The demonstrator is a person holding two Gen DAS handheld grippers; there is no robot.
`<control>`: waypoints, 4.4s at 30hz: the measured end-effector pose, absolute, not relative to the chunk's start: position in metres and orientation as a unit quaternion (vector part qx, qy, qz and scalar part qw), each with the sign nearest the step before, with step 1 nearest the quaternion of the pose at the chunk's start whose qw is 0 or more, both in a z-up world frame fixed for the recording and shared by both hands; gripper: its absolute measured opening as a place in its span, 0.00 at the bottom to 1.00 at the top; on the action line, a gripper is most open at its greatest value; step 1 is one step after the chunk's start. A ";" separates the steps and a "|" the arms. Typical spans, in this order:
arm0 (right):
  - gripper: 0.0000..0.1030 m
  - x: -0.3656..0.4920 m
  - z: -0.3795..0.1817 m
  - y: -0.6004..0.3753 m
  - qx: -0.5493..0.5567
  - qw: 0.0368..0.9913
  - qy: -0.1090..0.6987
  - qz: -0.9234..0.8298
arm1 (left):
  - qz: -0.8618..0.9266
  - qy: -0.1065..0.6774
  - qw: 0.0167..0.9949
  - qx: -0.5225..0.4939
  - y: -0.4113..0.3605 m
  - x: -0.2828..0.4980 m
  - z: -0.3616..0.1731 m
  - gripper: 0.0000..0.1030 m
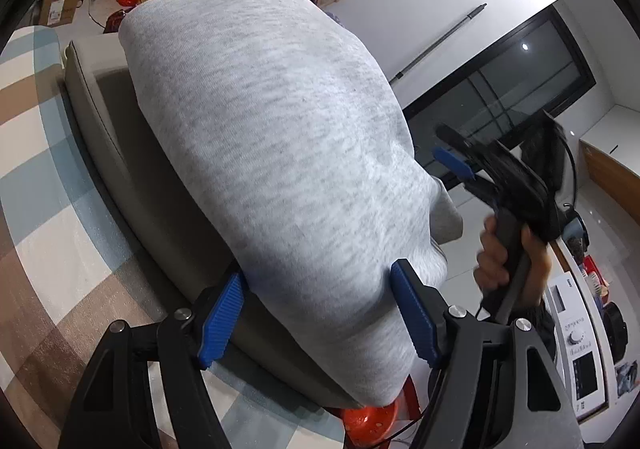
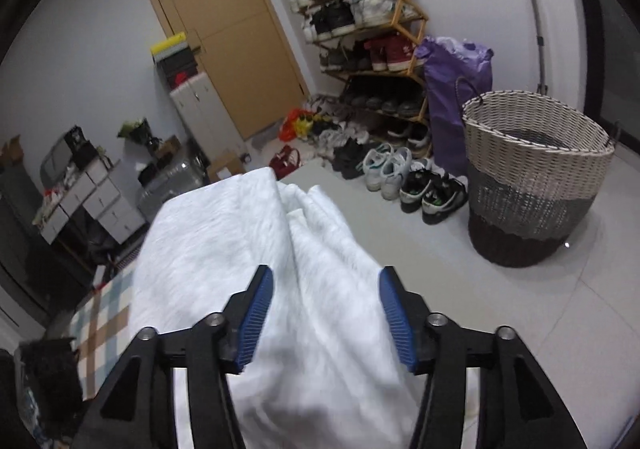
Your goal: Fold large clothes
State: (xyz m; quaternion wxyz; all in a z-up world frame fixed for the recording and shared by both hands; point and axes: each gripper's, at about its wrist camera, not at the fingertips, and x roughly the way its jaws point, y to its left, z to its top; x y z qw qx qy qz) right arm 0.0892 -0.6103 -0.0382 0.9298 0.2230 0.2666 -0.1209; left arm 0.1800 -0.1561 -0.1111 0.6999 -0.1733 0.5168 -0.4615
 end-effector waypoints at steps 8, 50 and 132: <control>0.70 0.055 -0.087 -0.633 0.317 0.894 0.251 -0.194 | -0.468 0.526 0.686 -0.182 -0.143 0.172 -0.110 0.67; 1.00 0.007 -0.034 -0.462 0.144 0.963 0.175 -0.147 | -0.393 0.367 0.843 0.026 -0.117 0.129 -0.023 0.87; 1.00 -0.008 -0.015 -0.403 0.118 0.973 0.146 -0.136 | -0.401 0.296 0.867 0.025 -0.082 0.133 -0.007 0.99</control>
